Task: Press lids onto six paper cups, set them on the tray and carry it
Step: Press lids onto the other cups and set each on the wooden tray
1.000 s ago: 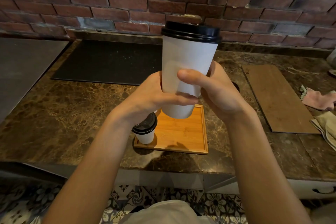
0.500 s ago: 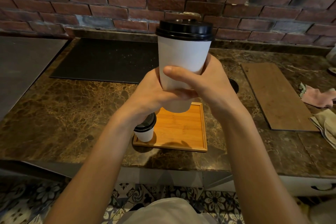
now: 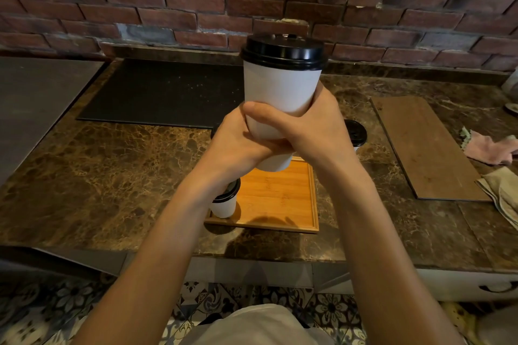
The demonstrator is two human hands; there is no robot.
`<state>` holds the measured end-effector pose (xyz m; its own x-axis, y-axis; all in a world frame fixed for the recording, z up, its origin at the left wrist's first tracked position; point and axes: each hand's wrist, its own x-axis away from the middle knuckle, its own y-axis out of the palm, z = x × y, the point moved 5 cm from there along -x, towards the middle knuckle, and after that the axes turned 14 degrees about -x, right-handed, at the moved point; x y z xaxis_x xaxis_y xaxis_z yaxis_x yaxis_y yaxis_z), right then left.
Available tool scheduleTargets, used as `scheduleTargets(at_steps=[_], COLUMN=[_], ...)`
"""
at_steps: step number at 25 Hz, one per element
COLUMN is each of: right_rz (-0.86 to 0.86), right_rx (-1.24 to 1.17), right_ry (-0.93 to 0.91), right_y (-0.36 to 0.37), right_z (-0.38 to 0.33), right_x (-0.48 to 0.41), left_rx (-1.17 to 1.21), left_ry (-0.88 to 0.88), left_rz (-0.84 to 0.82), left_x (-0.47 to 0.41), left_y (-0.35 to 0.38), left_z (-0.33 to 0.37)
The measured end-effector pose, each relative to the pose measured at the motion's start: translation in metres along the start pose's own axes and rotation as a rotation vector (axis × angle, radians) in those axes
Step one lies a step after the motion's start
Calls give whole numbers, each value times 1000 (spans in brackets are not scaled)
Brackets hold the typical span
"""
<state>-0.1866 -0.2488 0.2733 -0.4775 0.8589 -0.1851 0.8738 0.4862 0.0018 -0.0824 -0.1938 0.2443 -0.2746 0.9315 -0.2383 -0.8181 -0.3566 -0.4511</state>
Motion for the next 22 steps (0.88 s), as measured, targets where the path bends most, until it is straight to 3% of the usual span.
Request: scheduleTargets(at_steps=[6, 14, 22], right_rz=[-76, -383, -375], right_rx=[-79, -209, -127], right_ry=[-15, 10, 16], right_y=[-6, -9, -8], right_z=[-7, -7, -9], right_x=[-2, 2, 2], left_rx=[80, 343, 360], left_ry=[10, 62, 38], left_rz=[-96, -395, -376], left_x=[0, 9, 9], left_y=[-5, 0, -1], left_z=[6, 11, 7])
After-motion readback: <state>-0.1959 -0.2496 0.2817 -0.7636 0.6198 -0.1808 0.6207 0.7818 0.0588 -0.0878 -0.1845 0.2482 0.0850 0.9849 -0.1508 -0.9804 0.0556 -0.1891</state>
